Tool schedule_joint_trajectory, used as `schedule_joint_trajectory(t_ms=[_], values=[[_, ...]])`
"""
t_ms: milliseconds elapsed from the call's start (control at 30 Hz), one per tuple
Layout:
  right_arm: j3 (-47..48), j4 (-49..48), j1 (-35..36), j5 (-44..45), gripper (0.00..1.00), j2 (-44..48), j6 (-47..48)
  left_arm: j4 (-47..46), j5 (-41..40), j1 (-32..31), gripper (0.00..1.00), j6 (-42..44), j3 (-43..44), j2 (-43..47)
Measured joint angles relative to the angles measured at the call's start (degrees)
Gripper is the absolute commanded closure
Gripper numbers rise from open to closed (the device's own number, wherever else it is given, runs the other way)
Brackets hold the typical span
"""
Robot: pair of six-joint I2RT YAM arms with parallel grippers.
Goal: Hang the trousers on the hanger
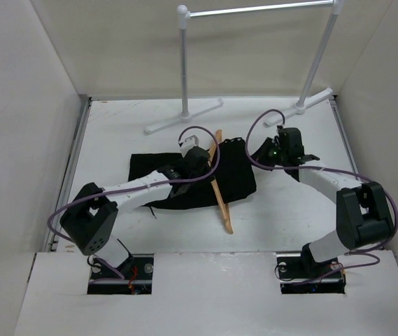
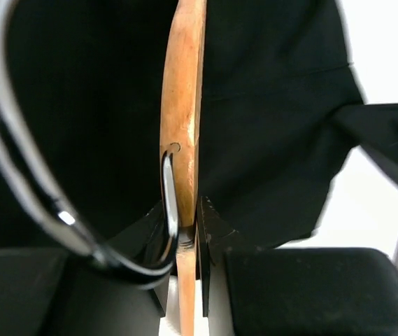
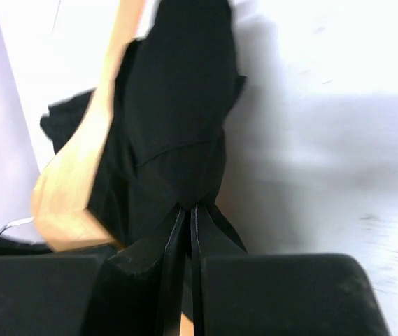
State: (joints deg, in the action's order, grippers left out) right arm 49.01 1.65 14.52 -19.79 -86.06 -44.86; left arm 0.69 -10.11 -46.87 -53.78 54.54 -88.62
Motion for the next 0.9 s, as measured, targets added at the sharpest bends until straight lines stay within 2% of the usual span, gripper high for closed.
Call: schedule_joint_trajectory(t_ms=[333, 700, 900], values=[[0.46, 2.4, -3.58, 1.01, 0.89, -1.51, 0.63, 6.67, -3.41, 3.78, 1.0, 8.41, -2.56, 7.06], [1.22, 2.67, -3.69, 2.45, 0.88, -5.79, 1.14, 9.01, -7.02, 4.17, 1.0, 13.97, -1.36, 7.52], [1.25, 2.69, -3.69, 2.99, 0.83, -6.71, 1.14, 12.74, -9.4, 4.04, 1.0, 16.26, 0.61, 7.48]])
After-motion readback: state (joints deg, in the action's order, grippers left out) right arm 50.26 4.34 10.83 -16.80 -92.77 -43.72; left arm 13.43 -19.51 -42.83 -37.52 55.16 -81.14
